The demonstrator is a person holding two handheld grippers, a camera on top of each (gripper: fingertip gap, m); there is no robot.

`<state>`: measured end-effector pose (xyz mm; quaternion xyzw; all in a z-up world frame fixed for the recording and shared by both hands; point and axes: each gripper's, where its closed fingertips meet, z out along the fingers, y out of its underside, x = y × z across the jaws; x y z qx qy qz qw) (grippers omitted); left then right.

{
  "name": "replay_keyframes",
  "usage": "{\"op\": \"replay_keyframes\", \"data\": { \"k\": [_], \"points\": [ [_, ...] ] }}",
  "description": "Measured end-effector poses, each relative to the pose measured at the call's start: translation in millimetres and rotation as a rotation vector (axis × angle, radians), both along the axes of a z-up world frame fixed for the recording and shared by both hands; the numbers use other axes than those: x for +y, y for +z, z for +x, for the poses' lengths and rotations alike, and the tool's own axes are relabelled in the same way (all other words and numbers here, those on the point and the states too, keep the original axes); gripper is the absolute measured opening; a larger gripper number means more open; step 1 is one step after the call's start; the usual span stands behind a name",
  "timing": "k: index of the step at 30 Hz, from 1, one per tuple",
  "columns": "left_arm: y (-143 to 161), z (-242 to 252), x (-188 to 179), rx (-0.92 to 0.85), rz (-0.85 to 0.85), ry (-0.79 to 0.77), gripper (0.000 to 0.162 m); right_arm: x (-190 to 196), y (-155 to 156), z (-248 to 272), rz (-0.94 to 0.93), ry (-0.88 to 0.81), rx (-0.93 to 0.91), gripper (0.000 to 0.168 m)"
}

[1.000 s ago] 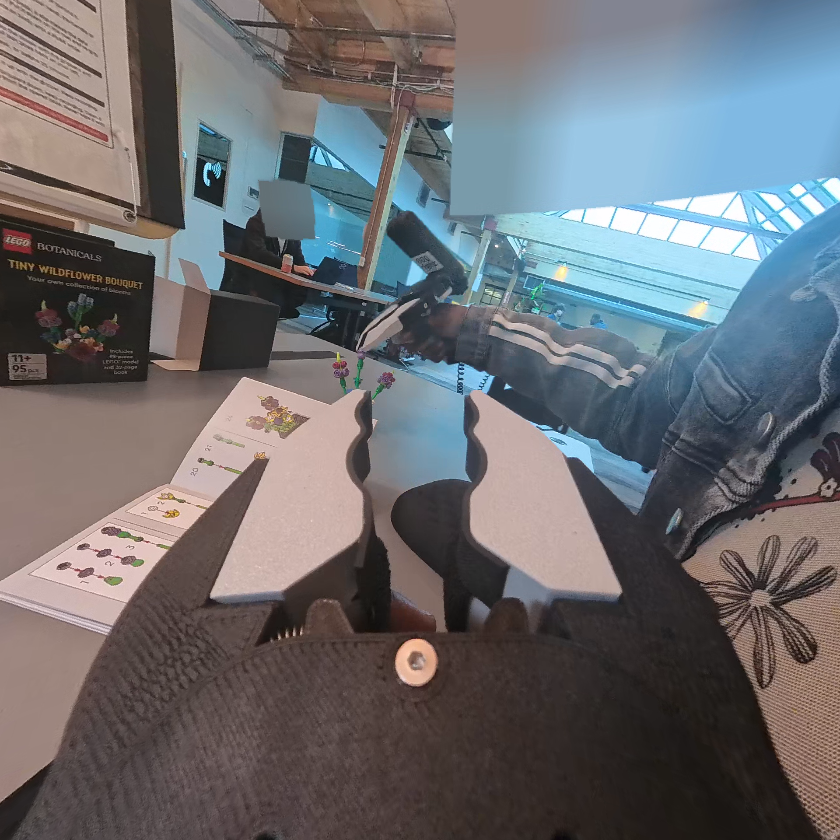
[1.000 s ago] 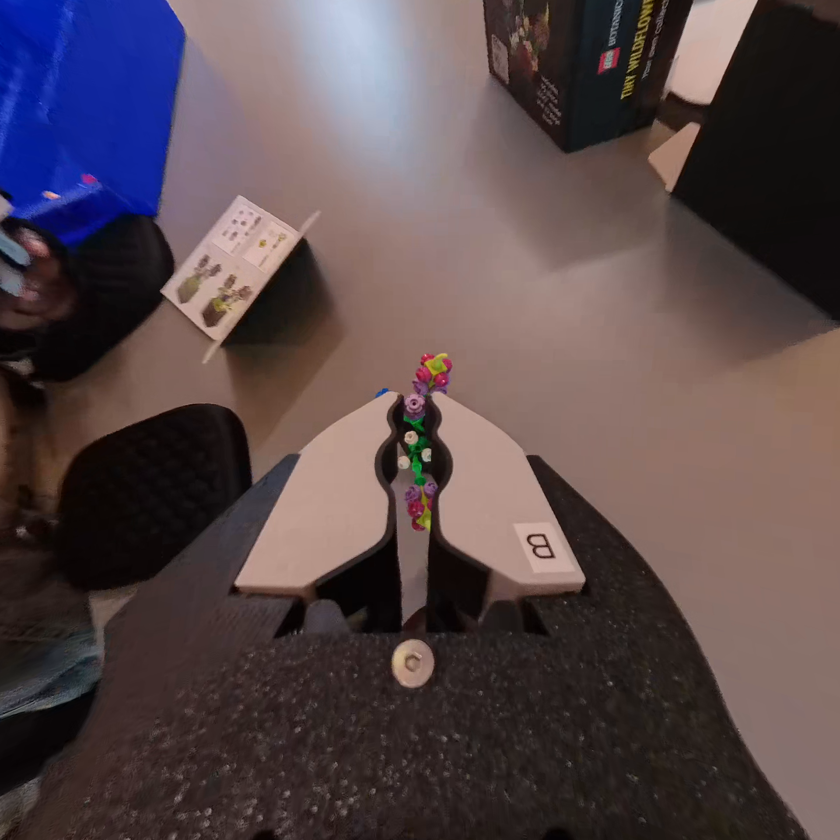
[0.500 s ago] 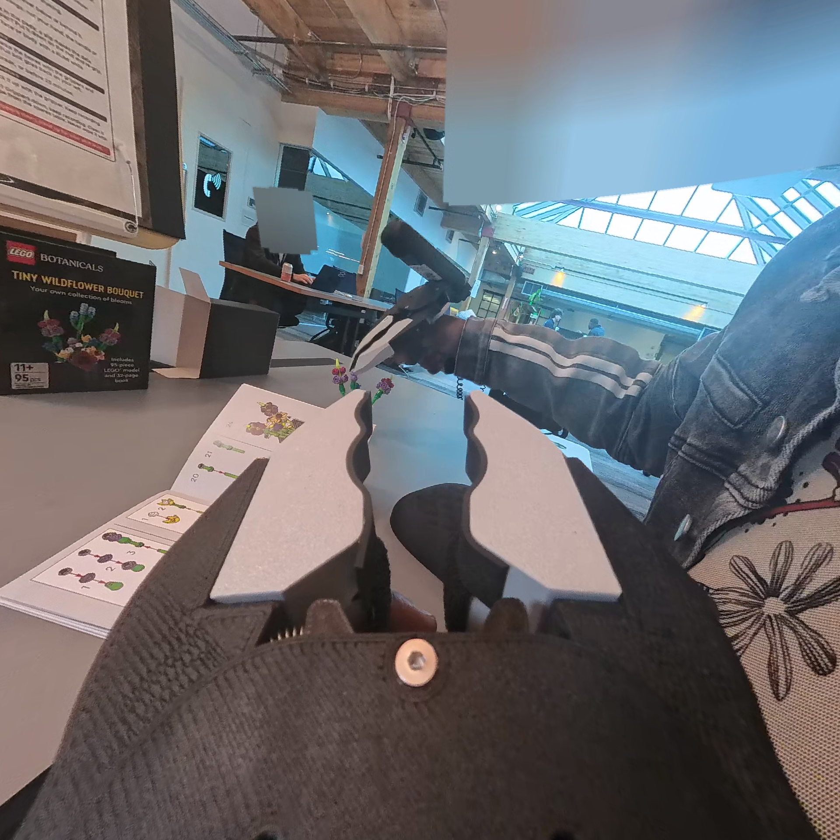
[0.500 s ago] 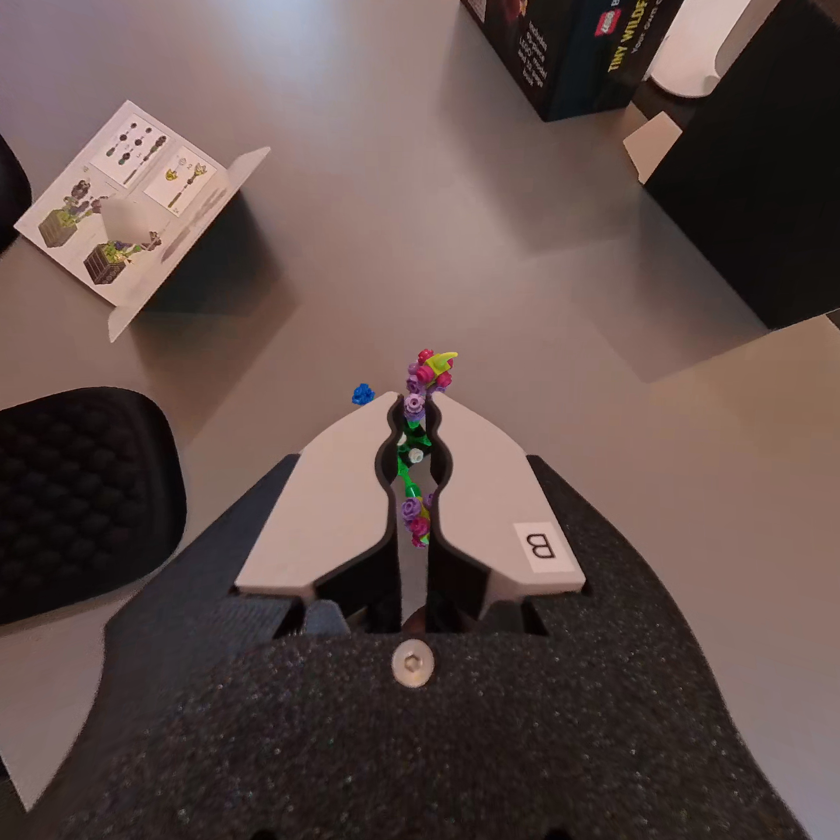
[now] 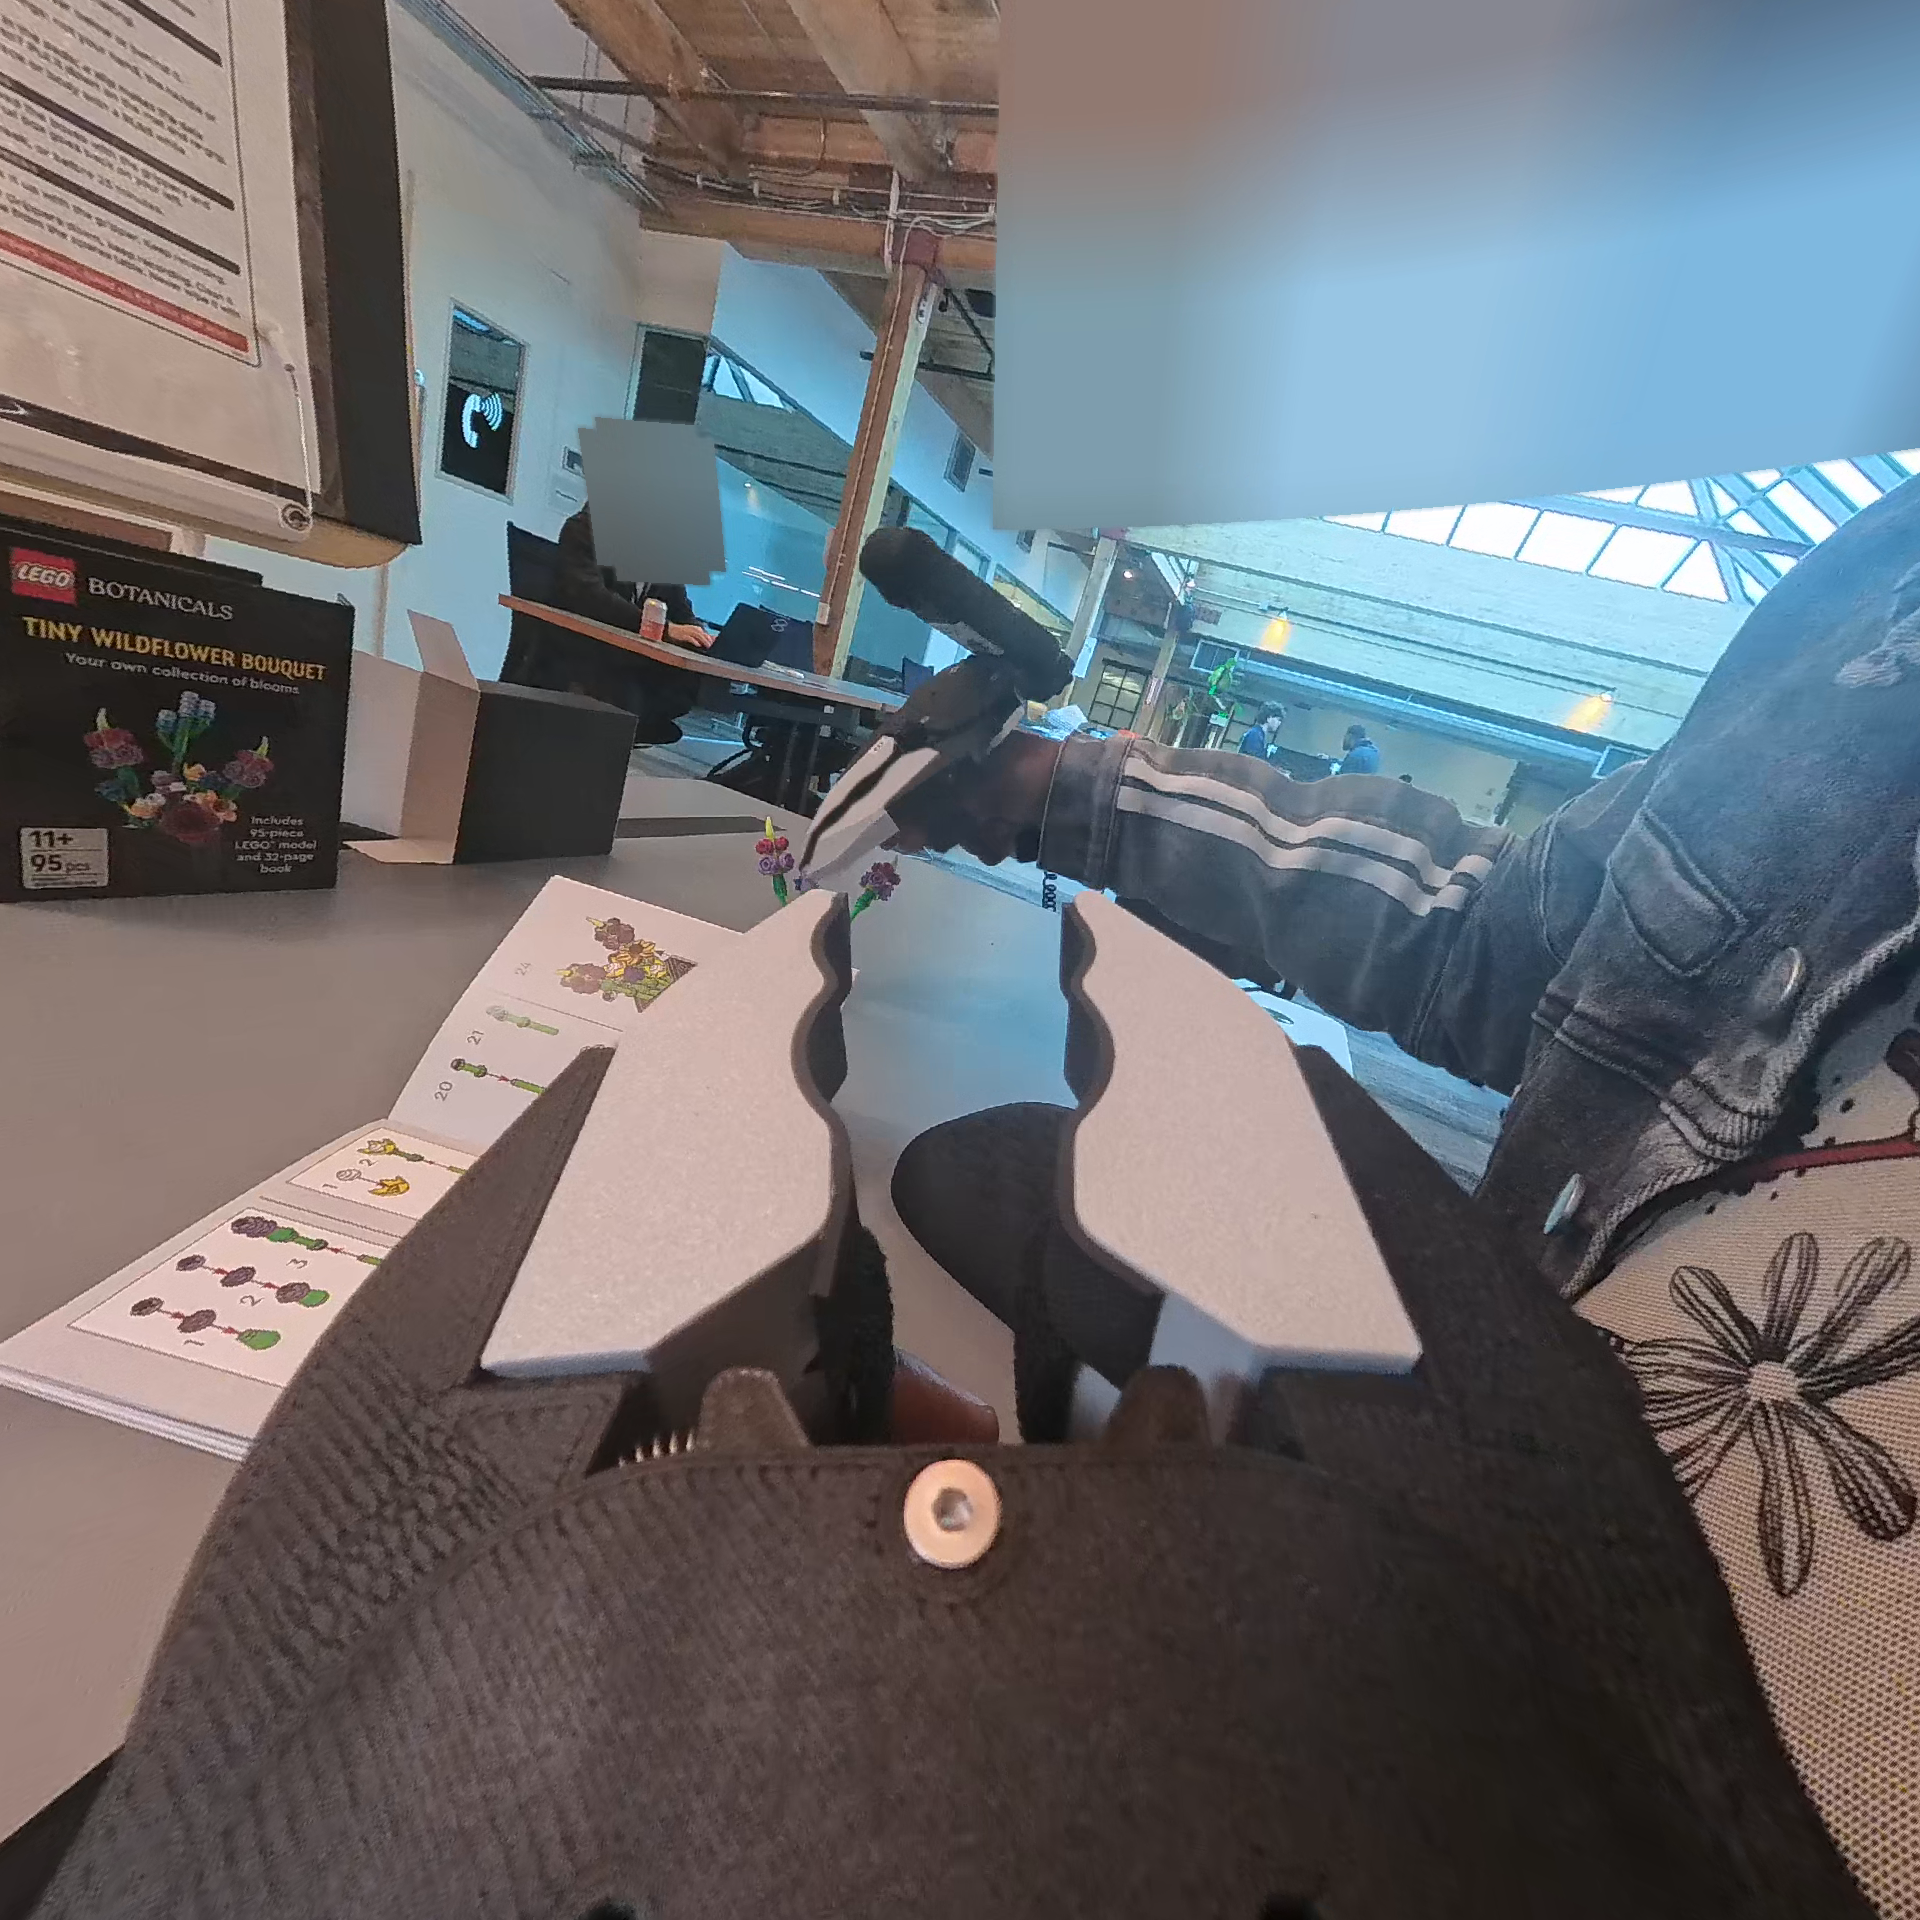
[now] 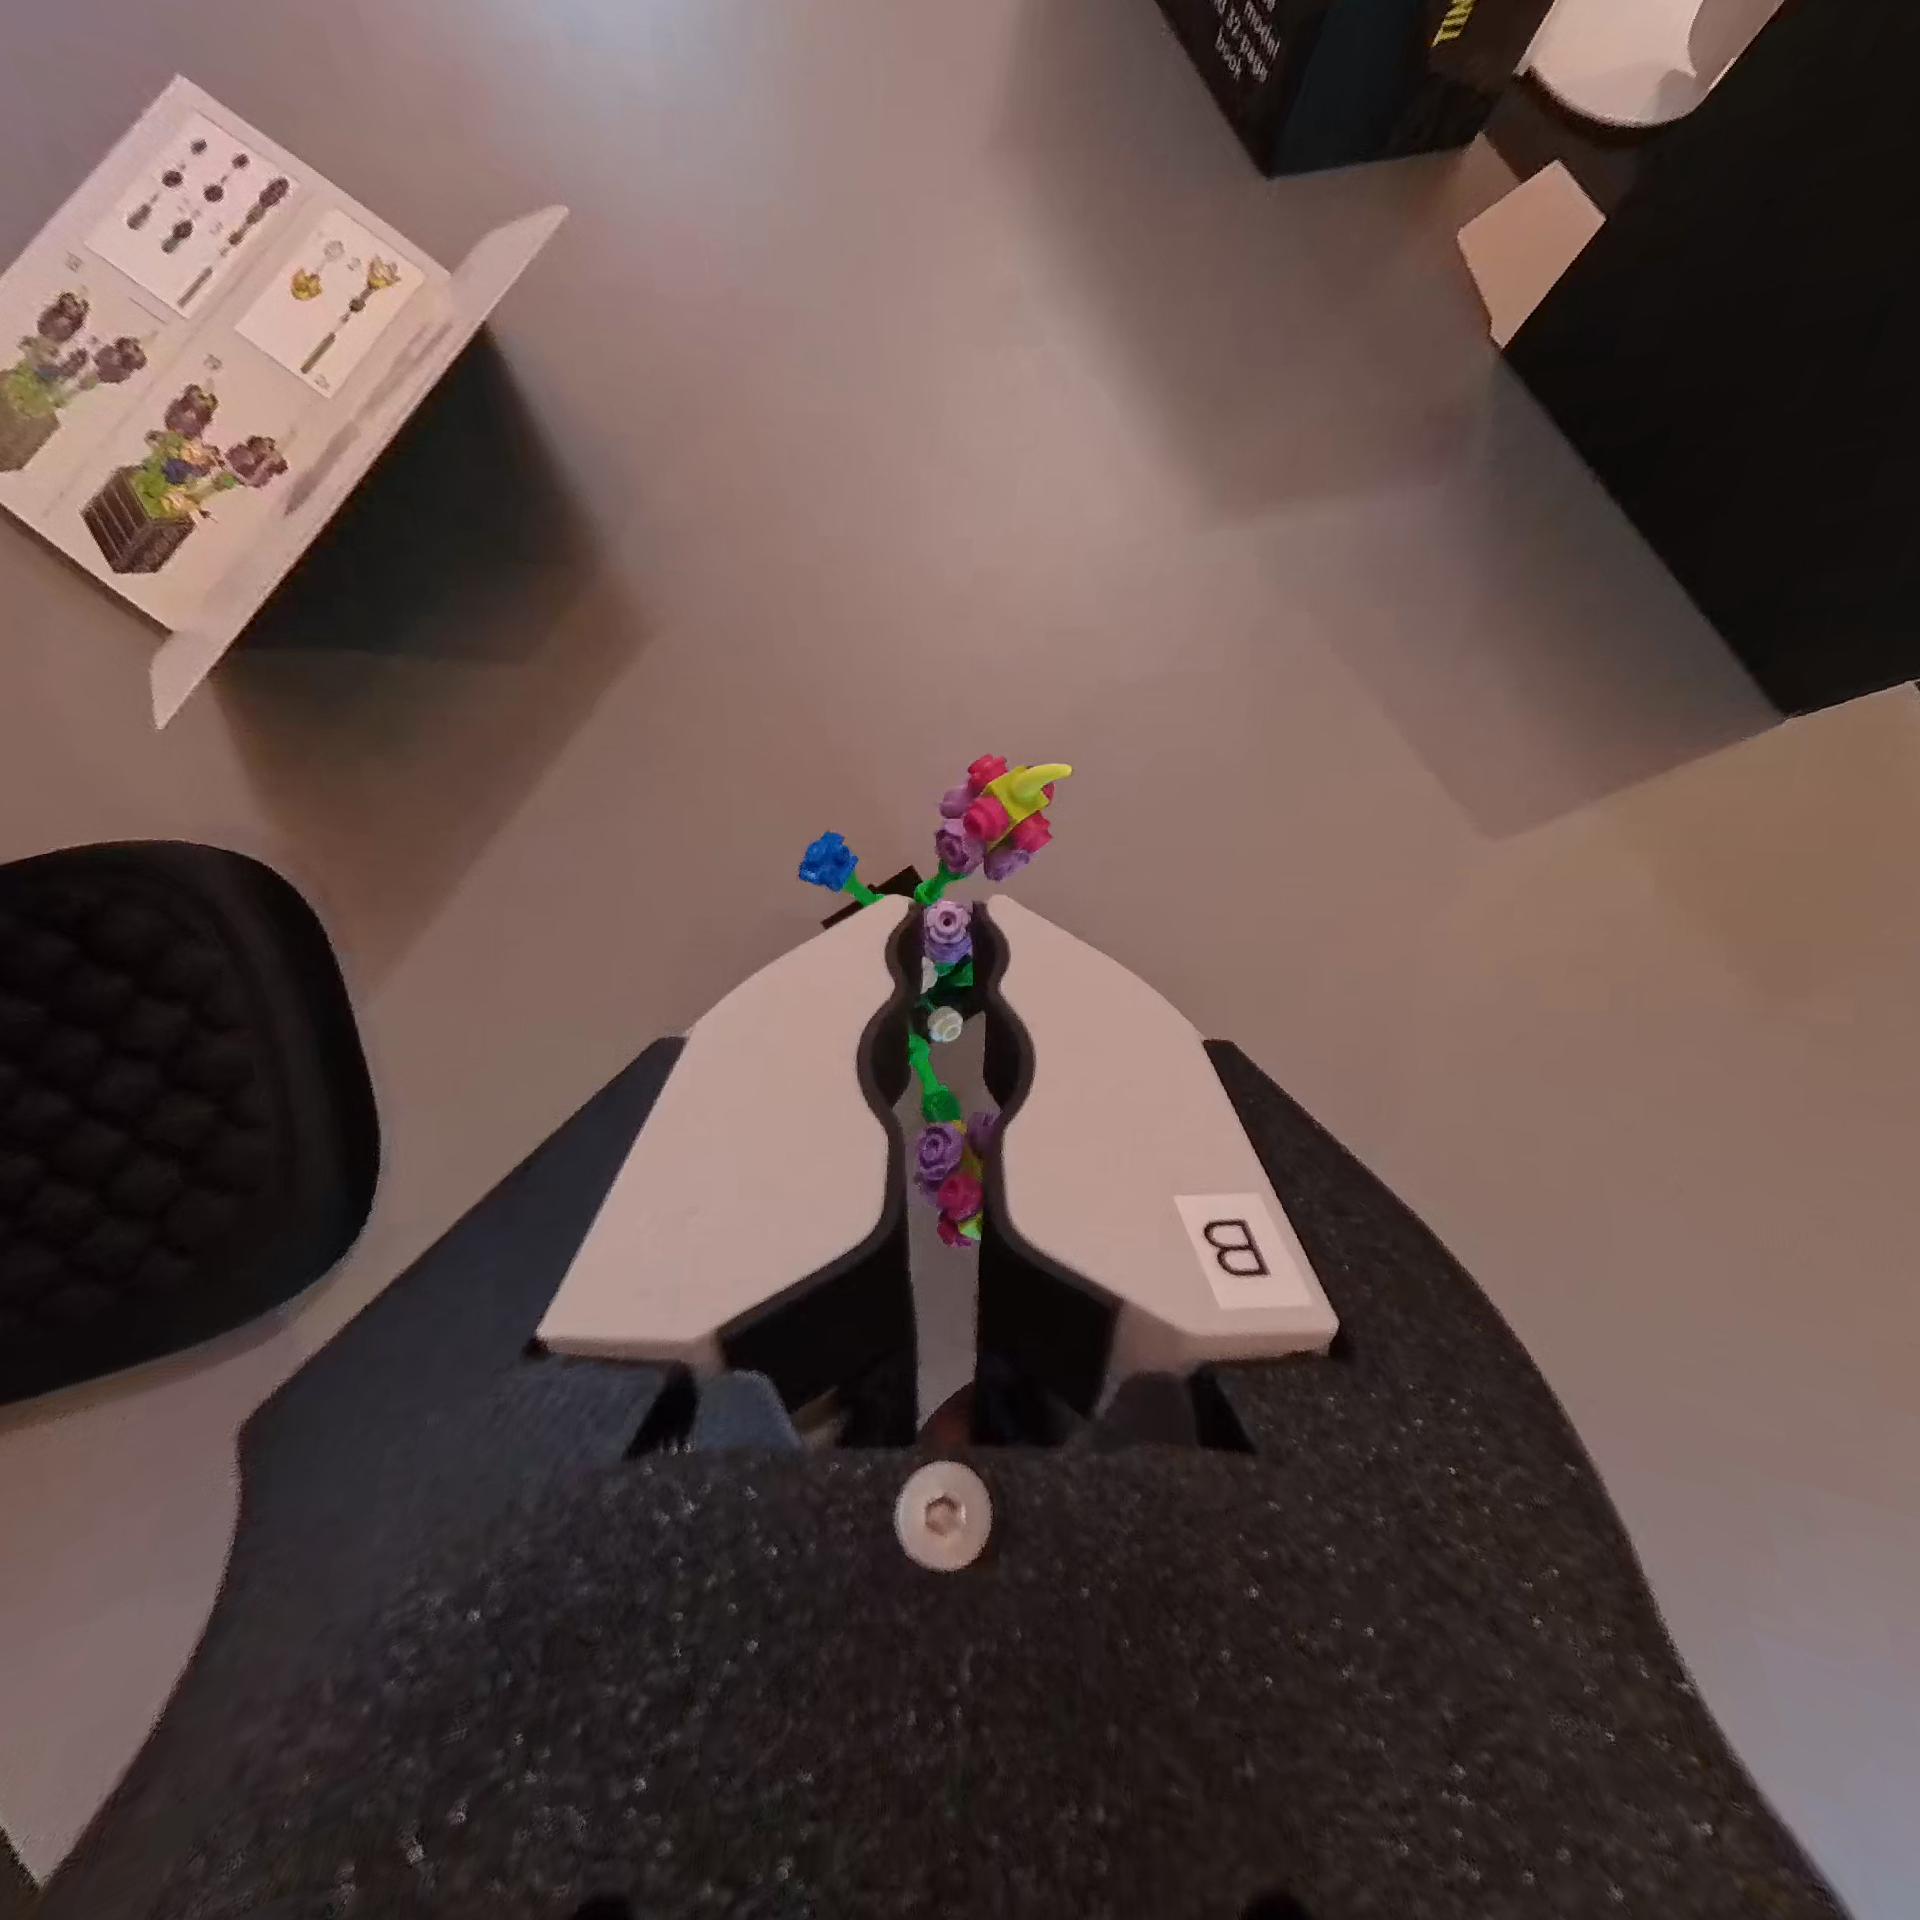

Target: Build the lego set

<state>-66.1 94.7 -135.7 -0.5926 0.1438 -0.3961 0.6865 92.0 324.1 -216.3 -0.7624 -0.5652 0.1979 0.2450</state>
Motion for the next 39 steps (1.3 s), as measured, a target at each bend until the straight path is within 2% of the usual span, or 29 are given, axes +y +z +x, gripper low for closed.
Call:
{"op": "replay_keyframes", "data": {
  "k": [7,17,19,22,25,28,31,33,36,39],
  "points": [
    [0,1,0,0.003,0.001,0.000,0.037,-2,-4,-4,-0.026,0.005,-0.011,0.013],
    [0,1,0,0.002,0.004,-0.001,0.038,1,20,7,-0.032,-0.084,0.133,0.022],
    [1,0,0,-0.002,0.003,0.001,0.037,-1,37,6,0.007,-0.144,0.250,0.029],
    [1,0,-1,-0.005,0.009,0.006,0.038,-17,92,-4,0.065,-0.222,0.631,0.032],
    [3,0,-2,0.003,0.029,0.012,0.037,-43,137,1,0.179,-0.299,0.970,0.056],
    [7,1,-4,0.031,0.077,0.033,0.038,-66,152,12,0.301,-0.412,1.177,0.086],
    [18,8,-14,0.063,0.168,0.045,0.050,-87,147,15,0.441,-0.485,1.240,0.105],
    [22,16,-20,0.105,0.221,0.038,0.075,-101,141,9,0.501,-0.484,1.225,0.117],
    [27,28,-32,0.113,0.212,-0.032,0.110,-124,136,-9,0.568,-0.416,1.208,0.136],
    [29,35,-42,0.097,0.173,-0.100,0.144,-143,123,-31,0.563,-0.349,1.140,0.148]
  ]
}}
